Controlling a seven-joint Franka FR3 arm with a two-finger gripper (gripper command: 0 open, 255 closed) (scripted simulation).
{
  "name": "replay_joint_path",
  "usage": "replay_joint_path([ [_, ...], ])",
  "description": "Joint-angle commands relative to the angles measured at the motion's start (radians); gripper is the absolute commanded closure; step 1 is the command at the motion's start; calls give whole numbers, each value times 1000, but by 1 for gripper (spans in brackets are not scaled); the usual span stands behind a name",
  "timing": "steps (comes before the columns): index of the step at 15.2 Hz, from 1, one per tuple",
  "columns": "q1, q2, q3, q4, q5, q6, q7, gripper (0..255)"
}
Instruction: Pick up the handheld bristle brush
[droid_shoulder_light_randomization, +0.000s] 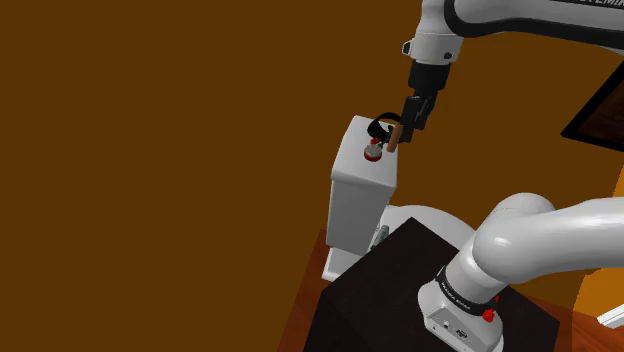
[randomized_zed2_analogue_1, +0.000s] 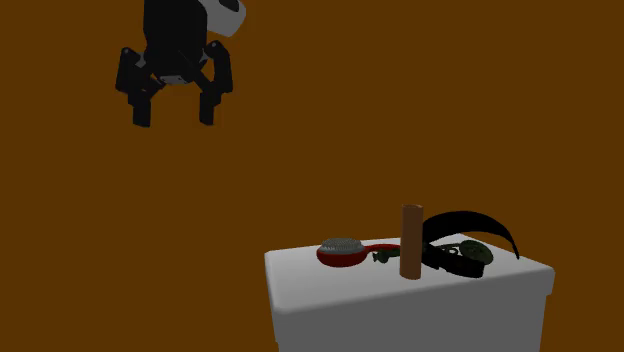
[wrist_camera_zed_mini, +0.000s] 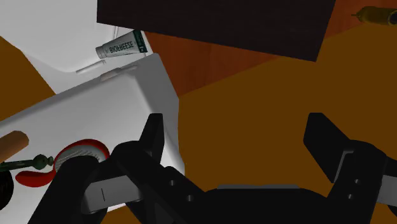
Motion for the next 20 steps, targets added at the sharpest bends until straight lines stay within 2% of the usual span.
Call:
replay_joint_path([
  [1,0,0,0,0,0,0,0,0],
  [10,-101,270,-38,35,-17,237,138,0],
  [20,-195,582,-105,160,-21,431,275,0],
])
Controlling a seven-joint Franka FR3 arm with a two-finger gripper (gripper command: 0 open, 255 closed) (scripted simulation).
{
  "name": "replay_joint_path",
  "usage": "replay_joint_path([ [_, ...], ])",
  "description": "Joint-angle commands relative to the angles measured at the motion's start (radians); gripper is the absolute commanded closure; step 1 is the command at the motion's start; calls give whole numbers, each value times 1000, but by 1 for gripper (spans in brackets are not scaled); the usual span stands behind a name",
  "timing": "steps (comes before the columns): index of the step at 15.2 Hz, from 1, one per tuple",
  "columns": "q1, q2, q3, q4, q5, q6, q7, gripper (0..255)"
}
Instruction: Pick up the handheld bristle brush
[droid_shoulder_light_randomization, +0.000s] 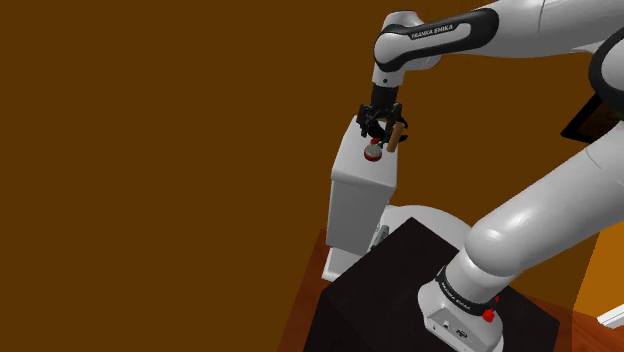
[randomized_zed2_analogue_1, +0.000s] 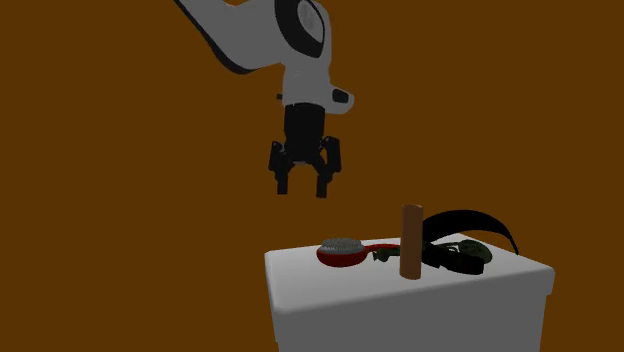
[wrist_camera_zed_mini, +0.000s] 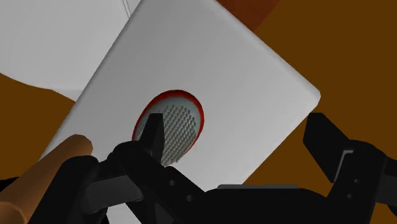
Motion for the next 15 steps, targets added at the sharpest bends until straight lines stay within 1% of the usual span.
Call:
replay_joint_path([
  [1,-21,63,-19,25,1,41,20,0],
  [8,-79,274,-78,154,27,128,94,0],
  [15,-82,314,-79,115,34,206,93,0],
])
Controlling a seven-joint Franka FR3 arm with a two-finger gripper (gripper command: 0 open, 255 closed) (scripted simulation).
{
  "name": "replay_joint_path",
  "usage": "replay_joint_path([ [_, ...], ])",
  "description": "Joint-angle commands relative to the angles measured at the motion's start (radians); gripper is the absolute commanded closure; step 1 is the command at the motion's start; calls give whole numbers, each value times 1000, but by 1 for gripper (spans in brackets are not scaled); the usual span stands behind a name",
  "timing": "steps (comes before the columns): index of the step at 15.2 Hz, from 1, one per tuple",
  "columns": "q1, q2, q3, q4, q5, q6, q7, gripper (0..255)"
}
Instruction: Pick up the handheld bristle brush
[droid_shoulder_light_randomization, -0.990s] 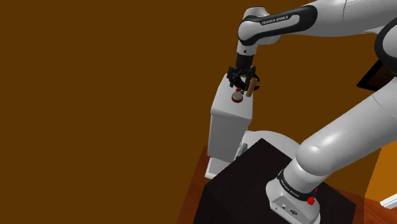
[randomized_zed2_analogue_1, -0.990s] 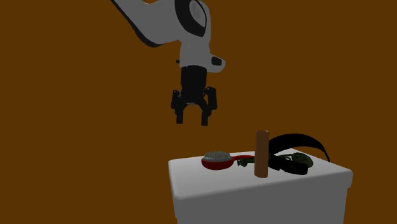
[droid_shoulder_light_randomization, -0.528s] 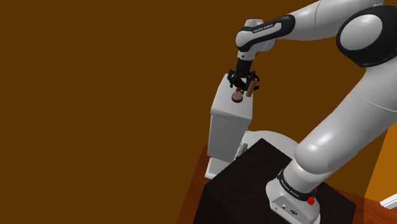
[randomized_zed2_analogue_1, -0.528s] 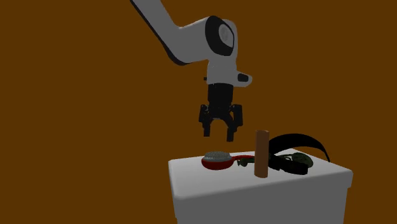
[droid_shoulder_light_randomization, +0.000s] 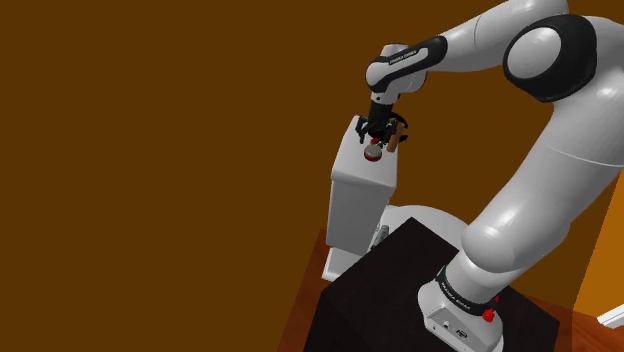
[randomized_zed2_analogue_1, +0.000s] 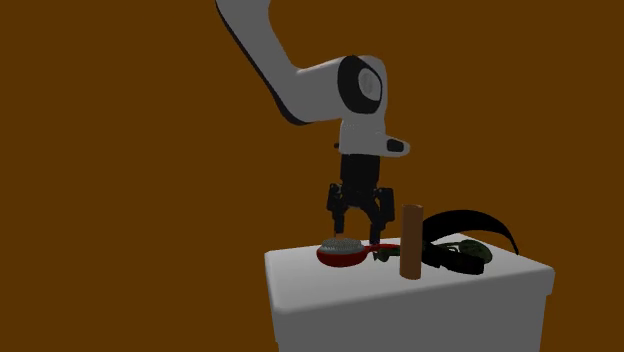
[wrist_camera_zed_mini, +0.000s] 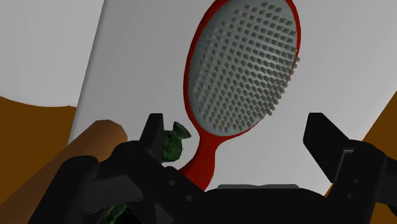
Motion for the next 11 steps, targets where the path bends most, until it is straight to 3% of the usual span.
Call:
replay_joint_path([
  [1,-1,18,-1,-17,3,35,-3,0],
  [3,-1,18,-1,-17,3,35,-3,0],
  [4,-2,17,-1,-17,2,34,-3,255],
  [11,-1,17,-1,-16,2,34,-3,255],
])
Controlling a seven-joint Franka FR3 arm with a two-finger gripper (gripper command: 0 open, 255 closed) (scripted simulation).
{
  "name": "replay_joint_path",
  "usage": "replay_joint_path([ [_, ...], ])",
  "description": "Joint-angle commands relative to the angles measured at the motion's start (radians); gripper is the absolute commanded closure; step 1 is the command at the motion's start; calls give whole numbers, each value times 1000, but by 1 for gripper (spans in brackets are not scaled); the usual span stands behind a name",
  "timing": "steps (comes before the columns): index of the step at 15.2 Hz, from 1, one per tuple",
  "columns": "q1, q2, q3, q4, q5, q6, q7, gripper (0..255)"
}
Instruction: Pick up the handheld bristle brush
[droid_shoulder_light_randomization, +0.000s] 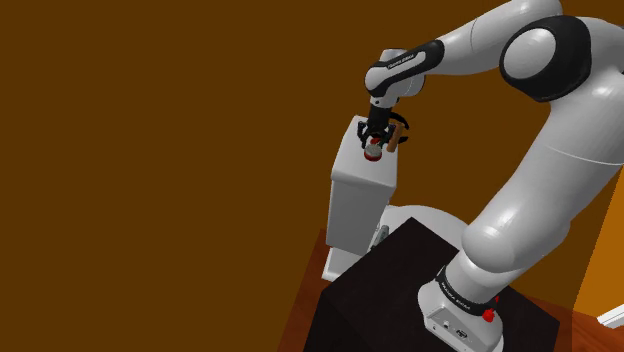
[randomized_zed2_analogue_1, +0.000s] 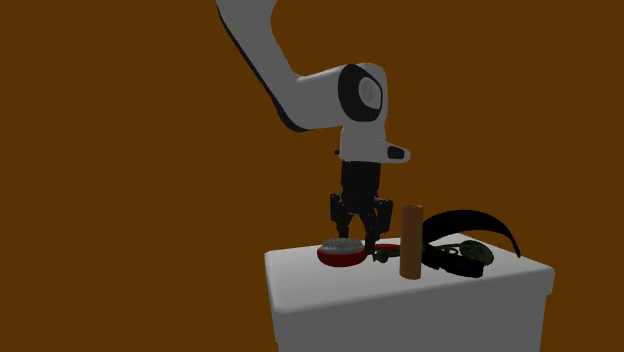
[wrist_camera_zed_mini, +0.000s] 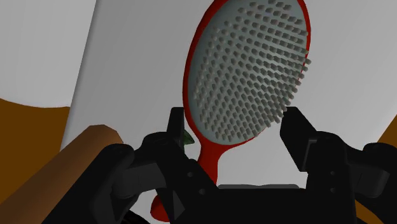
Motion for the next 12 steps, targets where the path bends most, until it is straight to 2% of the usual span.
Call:
replay_joint_path([
  [1,0,1,0,-1,0,-1,0,255],
  [12,2,-53,0,71,-8,-126,6,255],
])
